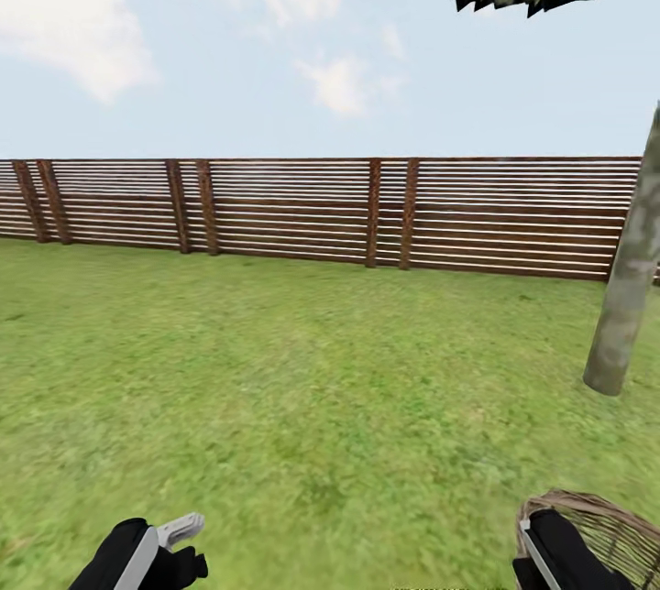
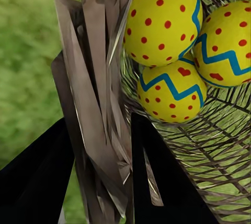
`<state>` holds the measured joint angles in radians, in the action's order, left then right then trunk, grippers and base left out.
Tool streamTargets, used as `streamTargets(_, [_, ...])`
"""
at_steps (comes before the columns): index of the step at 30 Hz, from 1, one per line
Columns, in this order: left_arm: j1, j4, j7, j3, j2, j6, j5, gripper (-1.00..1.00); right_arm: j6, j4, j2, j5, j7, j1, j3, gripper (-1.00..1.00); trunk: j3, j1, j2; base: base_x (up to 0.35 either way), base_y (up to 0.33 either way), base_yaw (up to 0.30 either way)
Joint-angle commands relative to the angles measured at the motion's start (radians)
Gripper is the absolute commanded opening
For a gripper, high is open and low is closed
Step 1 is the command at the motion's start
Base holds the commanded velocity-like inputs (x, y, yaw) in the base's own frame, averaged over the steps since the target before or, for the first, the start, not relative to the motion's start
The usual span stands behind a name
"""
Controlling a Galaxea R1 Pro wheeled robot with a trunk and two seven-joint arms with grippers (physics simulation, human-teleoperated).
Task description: Take the three Easter eggs out of the wicker basket on the lawn in the garden, then place them on the lawn next to a single tree (choose any tree) so that all three eggs are next to the same tree and none are left in the basket.
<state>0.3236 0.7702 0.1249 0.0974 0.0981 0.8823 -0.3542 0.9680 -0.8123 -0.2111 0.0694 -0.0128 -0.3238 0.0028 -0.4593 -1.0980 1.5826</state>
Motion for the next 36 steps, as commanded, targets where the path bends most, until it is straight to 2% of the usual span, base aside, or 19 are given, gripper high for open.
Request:
streamTargets(1, [0.000, 0.001, 0.009, 0.001, 0.000, 0.004, -0.011, 1.00, 0.005, -0.001, 0.000, 0.023, 0.002, -0.001, 0.000, -1.00, 0.002, 0.004, -0.007, 0.000, 0.000, -0.294])
streamTargets(6, [0.000, 0.001, 0.009, 0.001, 0.000, 0.004, -0.011, 1.00, 0.004, -0.001, 0.000, 0.023, 0.002, -0.001, 0.000, -1.00, 0.018, 0.023, -0.042, 0.000, 0.000, -0.270])
streamTargets(10, [0.000, 0.003, 0.007, 0.001, -0.001, 0.004, -0.011, 1.00, 0.005, -0.001, 0.000, 0.020, 0.002, -0.001, 0.000, -1.00, 0.018, 0.023, -0.042, 0.039, 0.000, -0.041])
streamTargets(18, [0.000, 0.004, 0.007, 0.001, -0.001, 0.004, -0.011, 1.00, 0.002, -0.001, -0.001, 0.018, 0.003, -0.001, -0.001, -1.00, 0.018, 0.023, -0.042, 0.328, -0.065, 0.000])
streamTargets(20, [0.000, 0.002, 0.008, 0.001, -0.001, 0.004, -0.011, 1.00, -0.001, 0.000, -0.015, 0.013, 0.006, -0.001, 0.000, -1.00, 0.018, 0.023, -0.042, 0.227, -0.133, 0.000])
streamTargets(22, [0.000, 0.000, 0.002, -0.004, -0.007, 0.004, -0.011, 1.00, -0.009, 0.007, -0.028, -0.003, 0.014, 0.001, 0.001, -1.00, 0.018, 0.023, -0.042, 0.030, -0.020, 0.000])
streamTargets(25, [-0.001, 0.007, 0.000, -0.007, 0.002, 0.003, -0.019, 1.00, -0.015, 0.025, -0.045, -0.013, 0.014, 0.002, 0.002, -1.00, 0.018, 0.023, -0.042, 0.000, 0.000, 0.000])
streamTargets(28, [-0.002, 0.007, 0.001, -0.002, -0.015, 0.003, -0.013, 1.00, -0.019, 0.042, -0.041, -0.037, 0.013, 0.002, 0.000, -1.00, 0.018, 0.023, -0.042, 0.000, 0.000, 0.000])
streamTargets(34, [-0.002, 0.007, -0.001, 0.003, -0.049, 0.003, -0.016, 1.00, -0.020, 0.045, -0.040, -0.109, 0.011, 0.002, 0.000, -1.00, 0.018, 0.023, -0.042, 0.005, 0.000, 0.000])
streamTargets(36, [-0.002, 0.007, -0.001, 0.002, -0.052, 0.003, -0.016, 1.00, -0.020, 0.045, -0.040, -0.131, 0.011, 0.002, 0.000, -1.00, 0.018, 0.023, -0.042, 0.003, 0.000, 0.000])
